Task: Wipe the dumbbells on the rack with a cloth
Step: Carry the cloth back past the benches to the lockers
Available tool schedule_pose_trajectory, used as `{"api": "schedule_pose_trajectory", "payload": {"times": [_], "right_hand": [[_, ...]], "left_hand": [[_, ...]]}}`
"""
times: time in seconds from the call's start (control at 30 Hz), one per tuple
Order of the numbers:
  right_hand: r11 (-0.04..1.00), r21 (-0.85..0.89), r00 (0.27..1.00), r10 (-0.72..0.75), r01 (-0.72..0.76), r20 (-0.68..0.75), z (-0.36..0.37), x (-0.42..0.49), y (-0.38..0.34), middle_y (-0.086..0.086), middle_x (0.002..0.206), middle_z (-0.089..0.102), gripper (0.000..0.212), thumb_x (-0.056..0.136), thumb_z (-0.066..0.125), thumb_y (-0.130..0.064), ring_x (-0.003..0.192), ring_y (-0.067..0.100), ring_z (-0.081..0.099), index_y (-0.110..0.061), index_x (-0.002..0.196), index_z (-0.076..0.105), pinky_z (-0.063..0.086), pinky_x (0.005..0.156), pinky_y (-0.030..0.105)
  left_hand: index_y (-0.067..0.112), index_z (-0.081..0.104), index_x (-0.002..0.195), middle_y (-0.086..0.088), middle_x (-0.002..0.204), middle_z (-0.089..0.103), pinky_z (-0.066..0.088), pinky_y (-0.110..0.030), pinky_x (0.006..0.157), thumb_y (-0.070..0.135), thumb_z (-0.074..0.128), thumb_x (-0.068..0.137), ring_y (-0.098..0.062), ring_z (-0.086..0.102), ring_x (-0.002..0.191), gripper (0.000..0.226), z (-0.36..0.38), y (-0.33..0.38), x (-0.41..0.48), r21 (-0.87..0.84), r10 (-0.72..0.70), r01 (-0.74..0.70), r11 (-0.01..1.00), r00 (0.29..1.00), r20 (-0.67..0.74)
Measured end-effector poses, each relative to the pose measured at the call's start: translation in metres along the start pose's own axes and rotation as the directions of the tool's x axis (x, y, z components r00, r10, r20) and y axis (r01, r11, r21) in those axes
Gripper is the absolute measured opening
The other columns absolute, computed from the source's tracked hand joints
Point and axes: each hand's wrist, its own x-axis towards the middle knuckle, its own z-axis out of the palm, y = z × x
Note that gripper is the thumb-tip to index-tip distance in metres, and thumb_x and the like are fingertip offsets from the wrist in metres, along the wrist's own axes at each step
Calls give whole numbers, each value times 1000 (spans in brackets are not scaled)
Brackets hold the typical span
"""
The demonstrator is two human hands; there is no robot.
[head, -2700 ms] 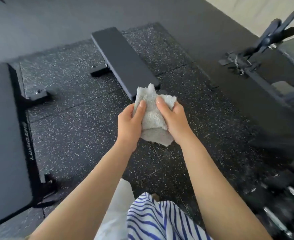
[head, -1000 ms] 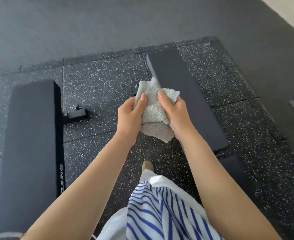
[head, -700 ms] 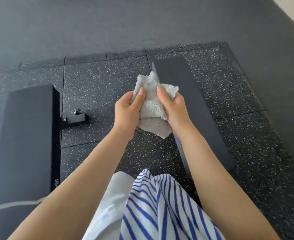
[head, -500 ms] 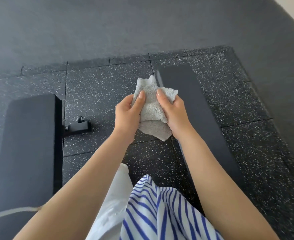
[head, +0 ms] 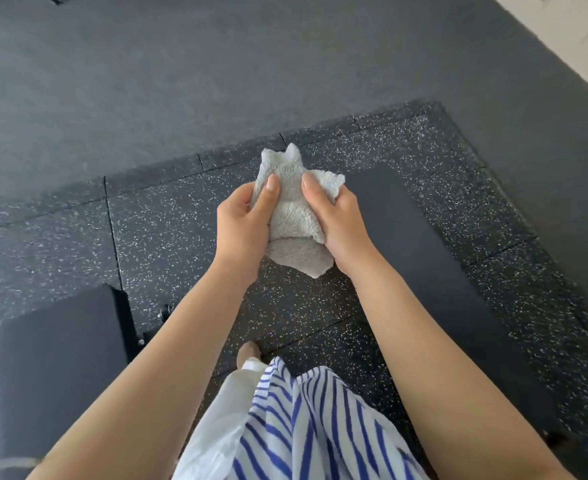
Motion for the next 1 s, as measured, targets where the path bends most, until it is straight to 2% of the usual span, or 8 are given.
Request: {"api": "schedule_pose_trajectory", "payload": {"times": [0.17,0.23,0.33,0.43,0.53,0.67,0.83,1.0], "right_hand": [[1000,17,996,4,-3,-91,31,46,-12,14,102,72,36,101,54,-33,95,26,71,0,114,64,58,83,39],[1000,19,994,13,-11,-111,36,61,-14,16,103,72,37,101,55,-33,95,27,72,-1,115,63,59,82,40],[999,36,991,19,-14,-136,41,85,-13,18,102,71,36,101,54,-32,95,29,71,0,114,63,58,83,43],[999,40,983,26,-19,-184,39,114,-15,11,99,71,34,101,55,-31,93,23,71,-1,115,63,58,80,37],[999,29,976,42,-36,-214,33,153,-18,9,100,72,35,99,57,-33,93,22,72,-3,115,63,58,80,36],[997,77,969,34,-15,-246,25,222,-29,21,106,70,35,99,58,-31,98,33,70,0,115,63,57,86,47],[994,108,965,18,11,-261,-2,315,-55,27,106,68,36,100,56,-29,96,38,69,4,113,63,57,82,48],[990,130,960,-14,53,-278,-32,395,-90,16,100,69,36,100,56,-30,93,29,71,2,116,61,58,79,42]], "left_hand": [[14,60,77,-1,73,63,52,-35,60,36,60,93,-19,61,69,27,-24,21,59,43,-24,19,999,994,108],[15,62,79,1,74,65,54,-32,60,37,60,93,-16,63,69,26,-29,23,80,81,-40,28,996,988,147],[15,63,82,-4,81,66,56,-44,68,39,61,92,-19,64,74,27,-31,25,110,128,-66,42,991,980,186],[14,64,84,-10,85,66,55,-52,76,40,62,91,-23,64,78,28,-23,25,143,118,-101,78,990,974,201],[13,65,84,-10,85,65,54,-54,78,40,63,91,-25,64,79,28,-12,25,180,106,-122,102,989,973,196],[15,62,79,-5,78,63,54,-52,77,40,62,91,-21,61,75,28,11,33,248,111,-116,95,989,972,202],[11,61,81,-9,83,62,54,-54,77,43,63,90,-23,60,76,33,55,56,341,141,-117,88,986,970,215],[2,61,87,-16,87,62,51,-60,79,44,63,89,-28,61,79,42,101,81,421,115,-111,82,990,956,270]]}}
